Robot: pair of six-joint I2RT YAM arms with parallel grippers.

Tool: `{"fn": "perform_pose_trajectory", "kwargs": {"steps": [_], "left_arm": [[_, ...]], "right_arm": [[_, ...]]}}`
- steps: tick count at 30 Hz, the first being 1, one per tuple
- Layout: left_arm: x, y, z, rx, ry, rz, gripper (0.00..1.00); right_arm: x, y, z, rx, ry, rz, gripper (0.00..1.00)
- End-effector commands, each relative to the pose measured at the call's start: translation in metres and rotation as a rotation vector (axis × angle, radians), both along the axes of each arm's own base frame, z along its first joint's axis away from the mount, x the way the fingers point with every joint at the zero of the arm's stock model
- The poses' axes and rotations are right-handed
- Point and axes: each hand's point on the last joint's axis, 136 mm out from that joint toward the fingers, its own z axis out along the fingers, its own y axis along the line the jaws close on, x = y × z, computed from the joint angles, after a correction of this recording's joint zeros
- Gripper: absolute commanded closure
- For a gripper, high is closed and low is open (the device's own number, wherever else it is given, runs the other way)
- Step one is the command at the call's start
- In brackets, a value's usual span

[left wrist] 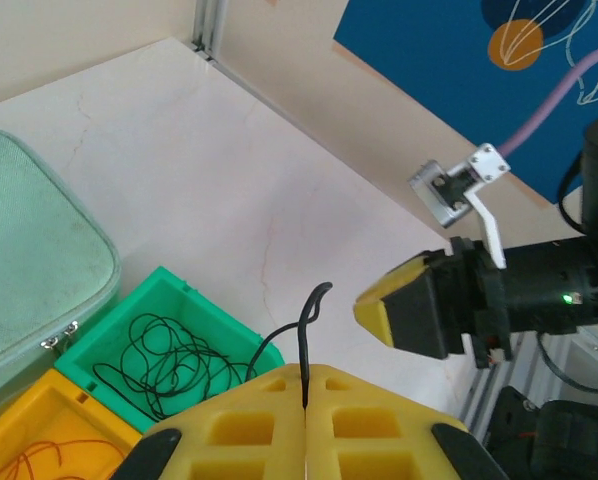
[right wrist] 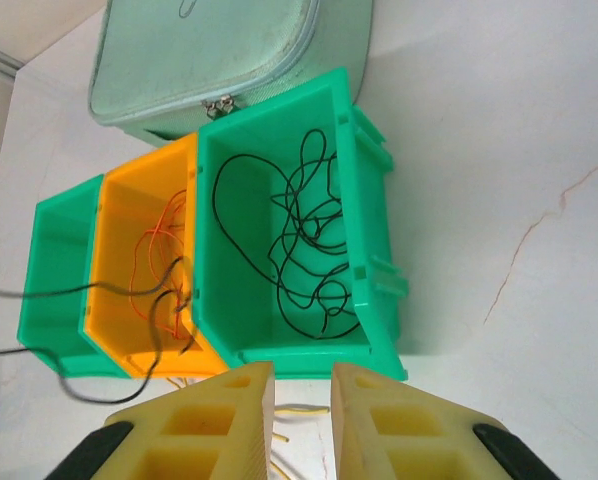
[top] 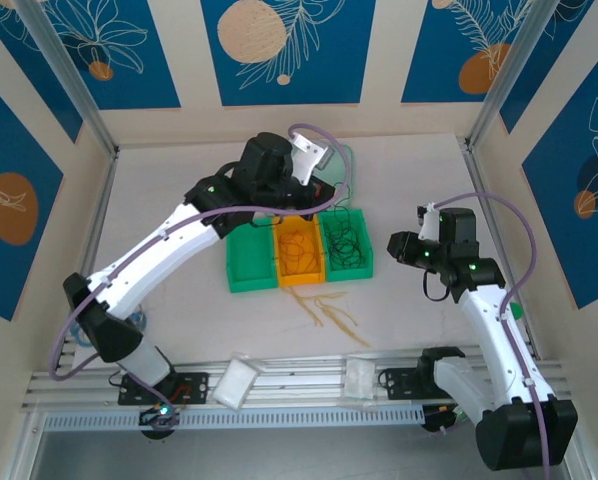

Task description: Untangle the cables

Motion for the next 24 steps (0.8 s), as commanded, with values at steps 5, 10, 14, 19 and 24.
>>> {"fn": "perform_pose_trajectory", "kwargs": {"steps": [5, 10, 14, 19, 24], "left_arm": [[0.031, -0.013, -0.001, -0.022, -0.021, -0.004, 0.93], [0.049, -0.022, -0.032, 0.003, 0.028, -0.011, 0.93], [0.062, -0.031, -0.061, 0.024, 0.062, -0.024, 0.93], [0.074, -0.042, -0.103, 0.059, 0.126, -0.032, 0.94], [0.083, -0.044, -0.139, 0.108, 0.158, -0.001, 0.94]], "right_arm": [[-0.007, 0.005, -0.006, 0.024, 0.018, 0.036, 0.78], [-0.006, 0.003, -0.005, 0.030, 0.013, 0.031, 0.77], [-0.006, 0.004, -0.004, 0.036, 0.009, 0.034, 0.77], [-0.006, 0.004, -0.005, 0.039, 0.013, 0.034, 0.78], [-0.006, 0.004, -0.004, 0.041, 0.013, 0.034, 0.77]]}}
